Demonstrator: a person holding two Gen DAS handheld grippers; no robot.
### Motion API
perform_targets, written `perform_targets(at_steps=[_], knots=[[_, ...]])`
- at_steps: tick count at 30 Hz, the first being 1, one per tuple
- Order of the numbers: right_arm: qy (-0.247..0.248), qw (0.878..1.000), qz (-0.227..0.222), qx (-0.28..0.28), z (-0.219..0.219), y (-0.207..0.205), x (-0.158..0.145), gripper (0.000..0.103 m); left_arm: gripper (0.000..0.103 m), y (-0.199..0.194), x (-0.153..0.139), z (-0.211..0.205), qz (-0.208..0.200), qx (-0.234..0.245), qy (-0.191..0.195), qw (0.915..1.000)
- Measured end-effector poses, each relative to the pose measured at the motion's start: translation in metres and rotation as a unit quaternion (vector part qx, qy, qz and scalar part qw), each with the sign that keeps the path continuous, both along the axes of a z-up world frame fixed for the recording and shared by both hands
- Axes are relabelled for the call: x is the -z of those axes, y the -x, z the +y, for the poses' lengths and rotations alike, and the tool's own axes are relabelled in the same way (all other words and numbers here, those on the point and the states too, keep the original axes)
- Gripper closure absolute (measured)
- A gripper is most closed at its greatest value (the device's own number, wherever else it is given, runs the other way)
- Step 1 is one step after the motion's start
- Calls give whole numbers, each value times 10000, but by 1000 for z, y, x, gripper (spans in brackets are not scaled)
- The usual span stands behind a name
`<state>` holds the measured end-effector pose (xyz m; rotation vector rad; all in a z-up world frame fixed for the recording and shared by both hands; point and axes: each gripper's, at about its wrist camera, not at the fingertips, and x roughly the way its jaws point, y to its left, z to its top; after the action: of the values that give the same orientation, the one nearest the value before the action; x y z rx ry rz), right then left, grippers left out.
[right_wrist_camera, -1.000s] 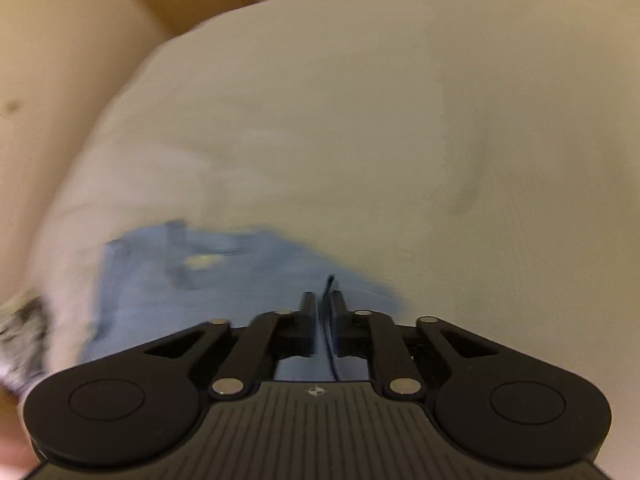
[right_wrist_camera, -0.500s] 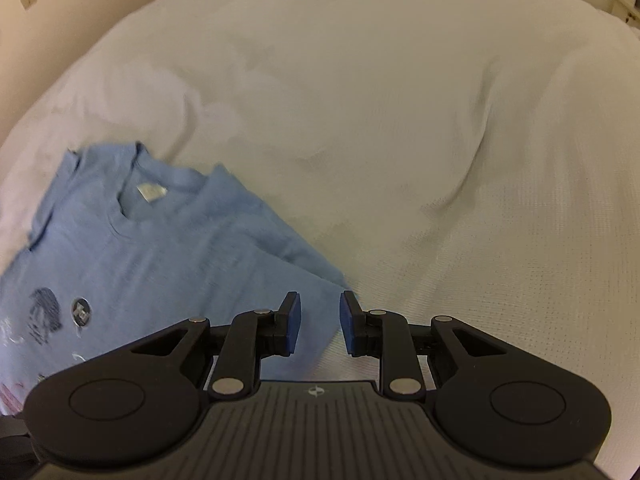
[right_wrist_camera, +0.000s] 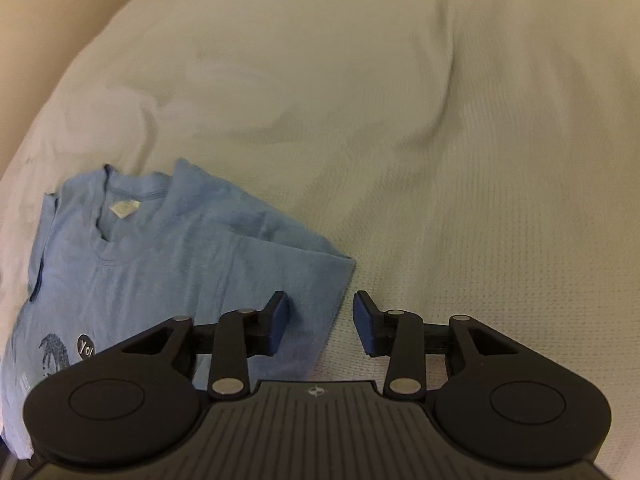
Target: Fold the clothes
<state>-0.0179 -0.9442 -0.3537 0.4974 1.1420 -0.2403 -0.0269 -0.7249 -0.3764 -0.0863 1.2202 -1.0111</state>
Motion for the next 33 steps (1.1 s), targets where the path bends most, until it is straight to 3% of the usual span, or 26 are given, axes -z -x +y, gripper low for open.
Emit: perform_targets(at_steps=[4,11,17,24,28,33], knots=[[382,9990,-63,-243,0,-11,1,79,91,5,4,-10,-60,88,-102,9999],[544,9978,-363,-97,9,15,-24,77,89,17,-15,30,14,-322,-24,9995],[351,9958,-513,-674,64,41,-27,77,87,8,-29,80,-95,-1094,-124,9939],[-188,9822,-274,-1850,139,53,1,77,84,-2,-43,140,-397,-1471,-495,9871],[-292,9825,-239,-1824,155,72,-5,77,81,9,-53,171,-529,-1471,-781,9846],[-383,9909,42,-1293,159,106,-13,72,78,36,-69,200,-733,-1100,-1298,9827]])
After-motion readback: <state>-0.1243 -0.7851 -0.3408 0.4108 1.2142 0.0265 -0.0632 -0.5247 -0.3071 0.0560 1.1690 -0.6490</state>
